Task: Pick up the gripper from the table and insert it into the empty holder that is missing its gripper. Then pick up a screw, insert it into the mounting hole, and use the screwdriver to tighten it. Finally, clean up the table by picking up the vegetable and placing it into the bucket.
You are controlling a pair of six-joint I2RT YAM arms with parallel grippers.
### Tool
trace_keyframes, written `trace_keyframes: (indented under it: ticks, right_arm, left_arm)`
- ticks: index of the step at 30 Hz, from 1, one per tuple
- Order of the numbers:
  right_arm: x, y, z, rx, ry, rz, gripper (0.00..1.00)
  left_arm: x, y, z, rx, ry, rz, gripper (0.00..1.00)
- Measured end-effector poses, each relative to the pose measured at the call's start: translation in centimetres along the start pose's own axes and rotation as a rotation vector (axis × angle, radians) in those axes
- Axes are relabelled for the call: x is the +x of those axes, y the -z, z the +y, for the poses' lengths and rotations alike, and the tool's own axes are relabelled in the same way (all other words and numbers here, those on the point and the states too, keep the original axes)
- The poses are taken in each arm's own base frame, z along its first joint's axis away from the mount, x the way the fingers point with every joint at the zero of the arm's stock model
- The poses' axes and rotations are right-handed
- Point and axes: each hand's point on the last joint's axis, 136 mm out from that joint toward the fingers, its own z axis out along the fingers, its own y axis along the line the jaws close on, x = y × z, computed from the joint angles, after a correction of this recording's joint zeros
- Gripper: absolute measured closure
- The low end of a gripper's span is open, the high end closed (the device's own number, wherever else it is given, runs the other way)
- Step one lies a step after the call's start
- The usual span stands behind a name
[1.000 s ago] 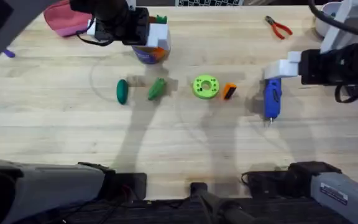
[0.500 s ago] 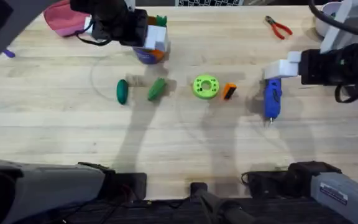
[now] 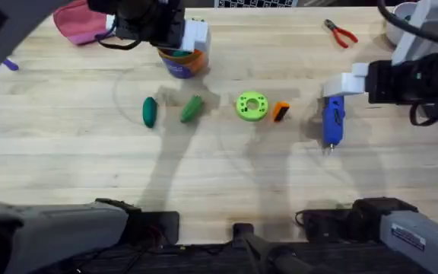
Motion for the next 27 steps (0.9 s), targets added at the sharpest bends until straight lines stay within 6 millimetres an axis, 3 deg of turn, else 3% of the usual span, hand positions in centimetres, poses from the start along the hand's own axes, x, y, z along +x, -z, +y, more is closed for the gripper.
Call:
trace_keyframes:
  ticks: [6,16,20,27]
  right_arm:
    - [0.0,0.0,0.0,0.0,0.0,0.0,0.011]
    - [0.0,0.0,0.0,0.0,0.0,0.0,0.01]
    - [0.0,0.0,0.0,0.0,0.0,0.0,0.01]
    - [0.0,0.0,0.0,0.0,0.0,0.0,0.011]
  left_arm:
    - [-0.4,3.6,-0.2,0.017,-0.004,-0.095,0.016]
    - [0.9,8.2,2.5,-0.011,0.061,-0.17,0.015]
    - [2.0,8.7,3.8,-0.027,0.107,-0.194,0.016]
    - [3.5,7.8,5.9,-0.022,0.2,-0.306,0.015]
